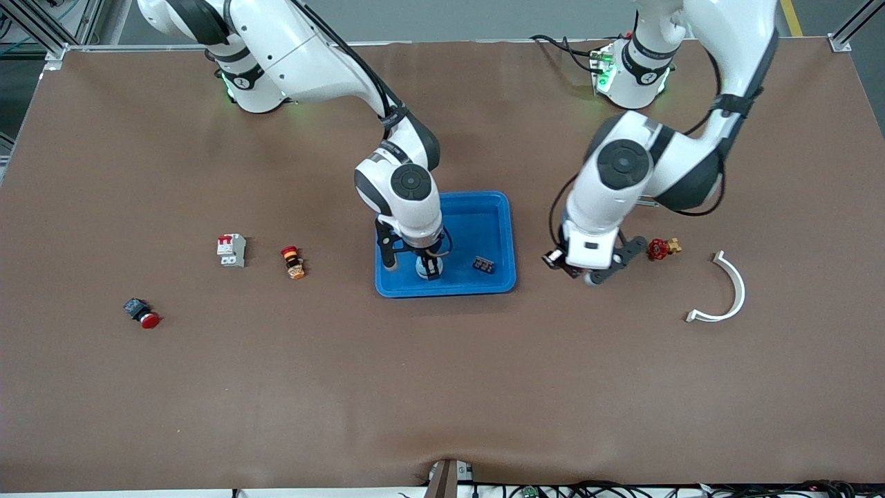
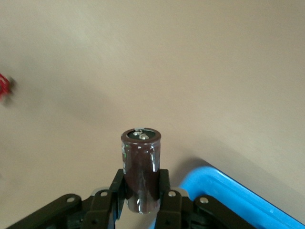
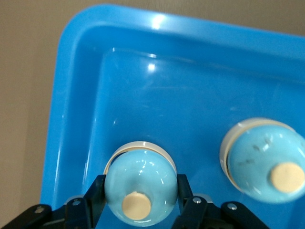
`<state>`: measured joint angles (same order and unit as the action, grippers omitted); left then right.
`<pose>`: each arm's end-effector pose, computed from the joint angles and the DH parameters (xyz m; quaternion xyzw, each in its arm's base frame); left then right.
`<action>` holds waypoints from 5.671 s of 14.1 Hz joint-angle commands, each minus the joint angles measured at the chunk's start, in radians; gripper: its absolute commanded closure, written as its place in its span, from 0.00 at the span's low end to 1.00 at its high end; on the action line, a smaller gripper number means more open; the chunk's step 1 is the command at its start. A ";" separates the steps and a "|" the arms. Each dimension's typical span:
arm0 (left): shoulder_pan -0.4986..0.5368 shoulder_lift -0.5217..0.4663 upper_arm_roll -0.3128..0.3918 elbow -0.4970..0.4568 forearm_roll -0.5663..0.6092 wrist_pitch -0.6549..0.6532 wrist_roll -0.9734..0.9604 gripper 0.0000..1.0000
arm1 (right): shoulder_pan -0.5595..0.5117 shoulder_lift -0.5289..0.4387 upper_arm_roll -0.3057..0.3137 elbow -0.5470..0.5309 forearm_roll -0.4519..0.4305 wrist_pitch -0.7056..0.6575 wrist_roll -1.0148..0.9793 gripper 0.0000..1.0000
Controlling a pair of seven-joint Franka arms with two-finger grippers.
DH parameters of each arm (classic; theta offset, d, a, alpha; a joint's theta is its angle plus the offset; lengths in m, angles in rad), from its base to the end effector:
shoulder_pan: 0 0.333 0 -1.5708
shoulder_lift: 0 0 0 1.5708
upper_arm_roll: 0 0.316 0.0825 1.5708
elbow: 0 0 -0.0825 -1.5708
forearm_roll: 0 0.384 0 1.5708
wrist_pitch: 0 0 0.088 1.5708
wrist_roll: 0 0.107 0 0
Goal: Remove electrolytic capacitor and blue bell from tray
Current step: 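Place the capacitor by the valve while the right gripper places the bell, then move the left gripper back to the tray while the right gripper returns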
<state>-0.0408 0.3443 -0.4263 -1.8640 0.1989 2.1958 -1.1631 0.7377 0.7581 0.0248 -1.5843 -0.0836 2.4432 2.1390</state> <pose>0.5717 -0.2621 0.3497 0.9545 0.2978 0.0164 0.0009 0.5140 0.4873 0.1996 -0.7879 0.6133 -0.0260 0.0478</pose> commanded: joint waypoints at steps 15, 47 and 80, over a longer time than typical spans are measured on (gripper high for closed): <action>0.421 0.166 -0.003 -0.024 0.152 0.002 0.456 1.00 | -0.343 -0.174 0.069 0.196 0.054 -0.492 -0.836 1.00; 0.323 0.235 -0.255 0.048 0.183 -0.039 -0.281 0.10 | -0.759 -0.315 0.072 -0.488 -0.007 0.195 -1.590 1.00; -0.198 0.457 -0.098 0.269 0.186 0.101 -0.906 1.00 | -0.459 -0.379 0.201 -0.428 0.140 0.074 -0.570 0.00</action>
<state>-0.2364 0.8215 -0.5292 -1.6084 0.3764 2.3123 -2.0514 0.2449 0.3843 0.2335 -2.0027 0.0576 2.5071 1.4697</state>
